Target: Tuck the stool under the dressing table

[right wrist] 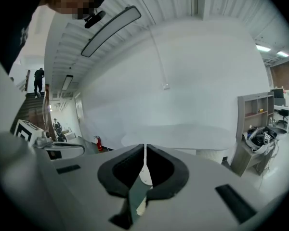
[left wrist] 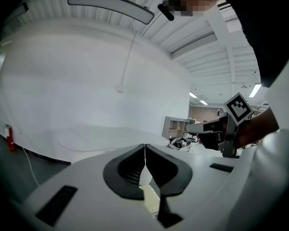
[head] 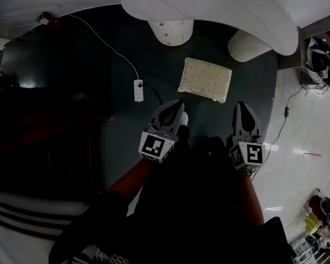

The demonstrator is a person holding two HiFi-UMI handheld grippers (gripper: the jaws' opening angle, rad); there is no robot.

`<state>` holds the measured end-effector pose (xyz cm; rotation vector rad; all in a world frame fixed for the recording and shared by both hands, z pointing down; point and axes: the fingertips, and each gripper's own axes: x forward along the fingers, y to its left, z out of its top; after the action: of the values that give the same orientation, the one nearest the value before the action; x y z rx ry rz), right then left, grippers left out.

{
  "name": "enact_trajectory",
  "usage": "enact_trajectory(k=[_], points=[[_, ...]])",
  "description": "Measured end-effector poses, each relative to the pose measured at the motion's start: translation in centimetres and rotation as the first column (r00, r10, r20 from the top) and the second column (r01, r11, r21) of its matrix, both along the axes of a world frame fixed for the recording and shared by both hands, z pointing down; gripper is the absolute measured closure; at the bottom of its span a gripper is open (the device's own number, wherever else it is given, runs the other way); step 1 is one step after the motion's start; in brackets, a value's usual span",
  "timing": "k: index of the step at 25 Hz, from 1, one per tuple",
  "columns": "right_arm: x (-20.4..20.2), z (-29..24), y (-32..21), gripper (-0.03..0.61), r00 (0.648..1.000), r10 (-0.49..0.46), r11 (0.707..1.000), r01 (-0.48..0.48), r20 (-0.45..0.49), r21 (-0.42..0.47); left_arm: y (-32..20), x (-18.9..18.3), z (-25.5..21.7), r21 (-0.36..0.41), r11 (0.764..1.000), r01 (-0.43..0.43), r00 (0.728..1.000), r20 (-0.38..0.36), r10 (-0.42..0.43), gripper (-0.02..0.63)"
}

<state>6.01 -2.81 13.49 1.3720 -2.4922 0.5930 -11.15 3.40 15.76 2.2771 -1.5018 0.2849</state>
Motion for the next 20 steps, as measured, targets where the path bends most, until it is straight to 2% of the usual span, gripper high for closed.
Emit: enact_trajectory(k=[6,9,13,18,20], points=[[0.3,3.1,-1.9,0.538,0.999,-0.025,0.999,0.023,-0.044,-0.041,-3.0,-1.1,2.7,-0.011,0.999,-0.05,0.998,0.047,0.05,0.595],[1.9,5.8,-3.2,0.538,0.999,0.012,0.996,-0.017,-0.049,-0.087,-4.3,-1.4,5.0,-0.056,0.998,-0.035,0.998,0.053,0.038,0.595],[3.0,7.1,-4.8,0.538,0.999,0.005,0.994,-0.009,-0.033,-0.111,-5.0,-0.1,7.2,-0.11,0.992,-0.069,0.994,0.082,0.078,0.596],[4.0,9.3,-7.2,0.538,0.999,-0.033,0.994,0.029,-0.042,-0.107,-6.5,0.3,10.8,-0.165,0.986,-0.003,0.999,0.042,0.01,0.595],[4.4,11.2,-7.8,0.538,0.998,-0.04,0.992,0.033,-0.057,-0.12,-7.2,-0.1,12.7,-0.183,0.982,0.035,0.999,0.048,-0.027,0.595]])
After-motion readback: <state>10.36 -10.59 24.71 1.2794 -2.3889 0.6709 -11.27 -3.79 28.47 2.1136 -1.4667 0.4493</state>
